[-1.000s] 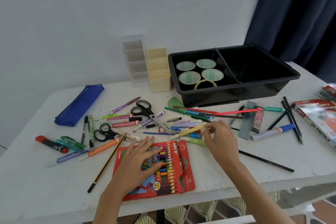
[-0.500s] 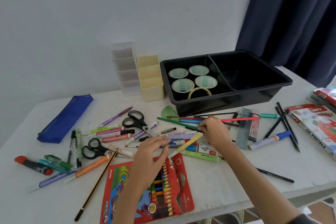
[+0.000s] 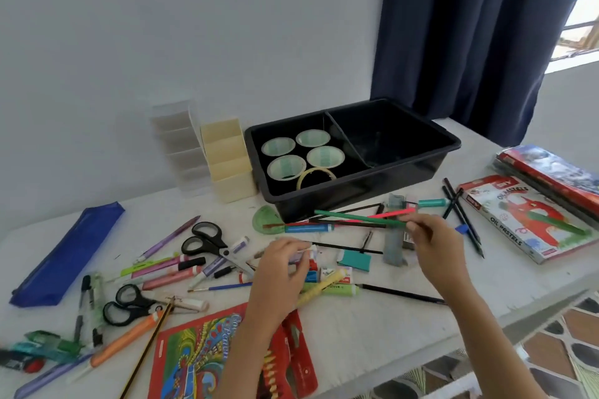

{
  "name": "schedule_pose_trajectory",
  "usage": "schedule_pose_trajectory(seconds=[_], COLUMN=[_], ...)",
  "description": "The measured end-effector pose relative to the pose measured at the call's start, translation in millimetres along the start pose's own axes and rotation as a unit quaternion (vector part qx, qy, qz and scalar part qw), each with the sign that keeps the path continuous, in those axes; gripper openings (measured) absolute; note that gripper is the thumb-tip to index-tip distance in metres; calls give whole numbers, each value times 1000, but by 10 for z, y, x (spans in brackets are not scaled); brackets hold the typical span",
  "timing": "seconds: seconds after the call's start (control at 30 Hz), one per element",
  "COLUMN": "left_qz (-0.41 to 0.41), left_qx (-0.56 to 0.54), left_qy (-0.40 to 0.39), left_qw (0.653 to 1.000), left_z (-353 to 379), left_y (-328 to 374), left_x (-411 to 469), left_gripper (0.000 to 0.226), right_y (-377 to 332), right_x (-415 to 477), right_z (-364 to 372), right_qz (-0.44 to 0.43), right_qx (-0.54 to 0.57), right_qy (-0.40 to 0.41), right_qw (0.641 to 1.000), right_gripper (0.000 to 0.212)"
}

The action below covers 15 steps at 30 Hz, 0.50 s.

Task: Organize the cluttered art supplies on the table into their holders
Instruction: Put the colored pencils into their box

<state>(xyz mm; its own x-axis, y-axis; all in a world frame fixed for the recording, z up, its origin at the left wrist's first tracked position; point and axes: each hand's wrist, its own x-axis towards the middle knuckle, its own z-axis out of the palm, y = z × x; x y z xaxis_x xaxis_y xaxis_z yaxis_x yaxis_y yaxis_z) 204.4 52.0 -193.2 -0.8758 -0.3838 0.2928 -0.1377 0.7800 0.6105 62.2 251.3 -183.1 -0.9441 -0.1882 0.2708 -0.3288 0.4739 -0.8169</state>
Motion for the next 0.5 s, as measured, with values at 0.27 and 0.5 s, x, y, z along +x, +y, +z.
schedule_pose_trajectory(seconds=[0.27,0.5], left_qz=[77,60], left_qx=[186,266], left_qy=[-52,-79], left_qw=[978,959], left_z=[618,688], left_y=[416,494], left_x=[641,761], left_gripper=[37,50], right_y=[365,455], right_x=[-229,-312], right_z=[-399,-520], right_qz=[116,110], right_qx=[48,59], right_qy=[118,100], right_qw=[985,987], right_gripper=[18,18])
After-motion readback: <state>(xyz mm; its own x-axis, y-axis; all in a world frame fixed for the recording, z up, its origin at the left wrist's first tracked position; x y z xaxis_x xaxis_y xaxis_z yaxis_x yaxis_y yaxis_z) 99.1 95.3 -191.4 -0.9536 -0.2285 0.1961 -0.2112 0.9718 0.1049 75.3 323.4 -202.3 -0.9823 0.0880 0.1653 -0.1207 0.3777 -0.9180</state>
